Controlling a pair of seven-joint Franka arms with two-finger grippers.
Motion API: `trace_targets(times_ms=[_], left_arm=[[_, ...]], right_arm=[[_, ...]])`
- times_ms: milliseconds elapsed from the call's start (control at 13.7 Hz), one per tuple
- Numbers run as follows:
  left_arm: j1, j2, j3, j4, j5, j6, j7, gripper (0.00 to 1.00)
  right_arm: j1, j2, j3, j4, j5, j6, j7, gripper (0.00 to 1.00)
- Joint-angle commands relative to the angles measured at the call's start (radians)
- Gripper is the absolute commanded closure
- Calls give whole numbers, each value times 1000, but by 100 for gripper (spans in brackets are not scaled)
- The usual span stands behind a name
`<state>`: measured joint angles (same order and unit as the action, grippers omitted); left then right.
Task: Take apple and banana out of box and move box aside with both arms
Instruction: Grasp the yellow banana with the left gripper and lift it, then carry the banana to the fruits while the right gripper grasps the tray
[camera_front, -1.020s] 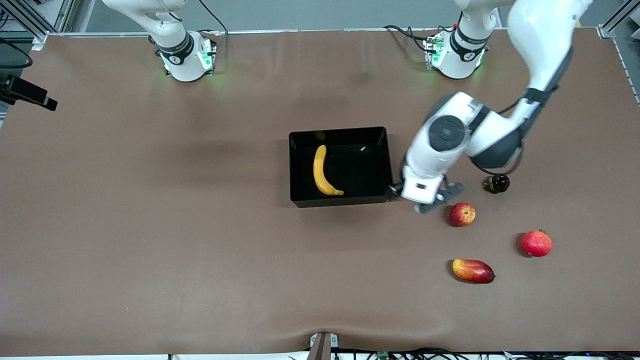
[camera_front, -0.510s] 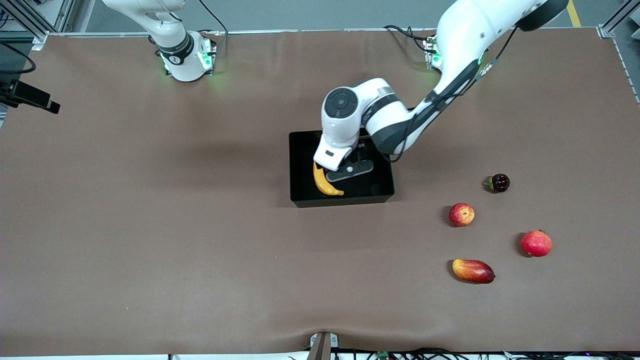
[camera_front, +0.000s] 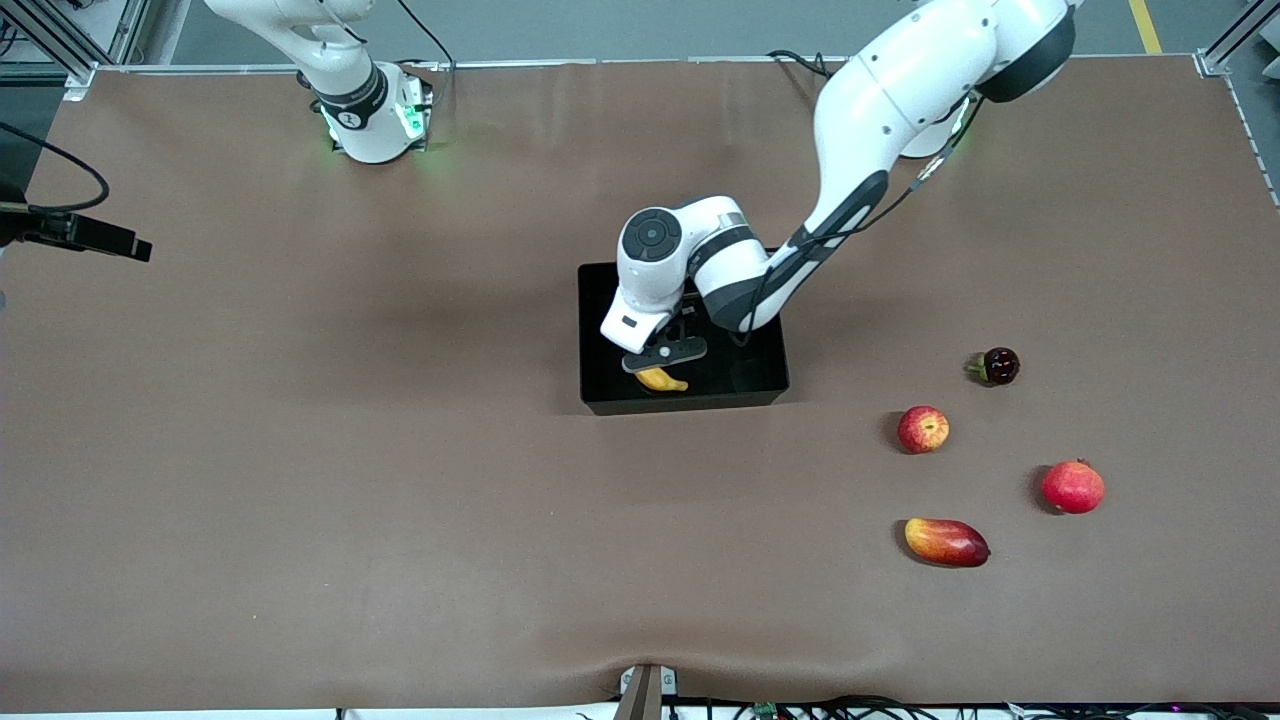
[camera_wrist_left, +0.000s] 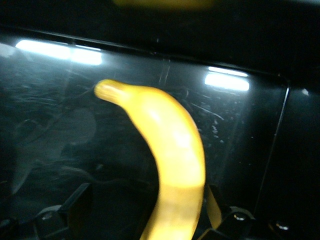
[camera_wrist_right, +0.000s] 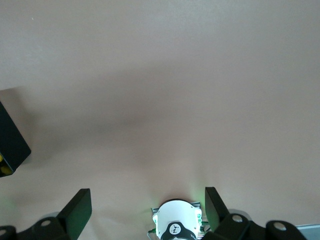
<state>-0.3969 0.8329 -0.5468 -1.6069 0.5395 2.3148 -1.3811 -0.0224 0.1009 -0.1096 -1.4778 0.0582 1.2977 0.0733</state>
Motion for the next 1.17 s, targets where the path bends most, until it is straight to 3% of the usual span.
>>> trace_targets(times_ms=[0,73,146,219,437,656,874,1093], left_arm=[[-42,28,36,25,14,34,-24,42],[-42,28,36,25,14,34,-24,76],[-42,29,36,25,13,34,-24,96],[-42,28,36,25,14,34,-24,100],[-40,-18,31,25,25,17,-16,100],[-20,-102,-14,27,17,-118,-6,100],[41,-214,-67,27,-47,-205,11,100],[113,-339,-70,25,-134,-323,133,100]], right_arm=[[-19,29,11,19,0,-11,-4,0],[-14,42,11,16,0,-12,-4,0],[-8,57,11,11,5,-8,-4,0],[-11,68,13,-2,15,-3,-4,0],[-5,89,15,-74,63,60,-4,0],[1,85,18,-205,166,198,-3,0],[108,82,18,-303,173,339,42,0],[234,89,18,-361,215,469,169,0]])
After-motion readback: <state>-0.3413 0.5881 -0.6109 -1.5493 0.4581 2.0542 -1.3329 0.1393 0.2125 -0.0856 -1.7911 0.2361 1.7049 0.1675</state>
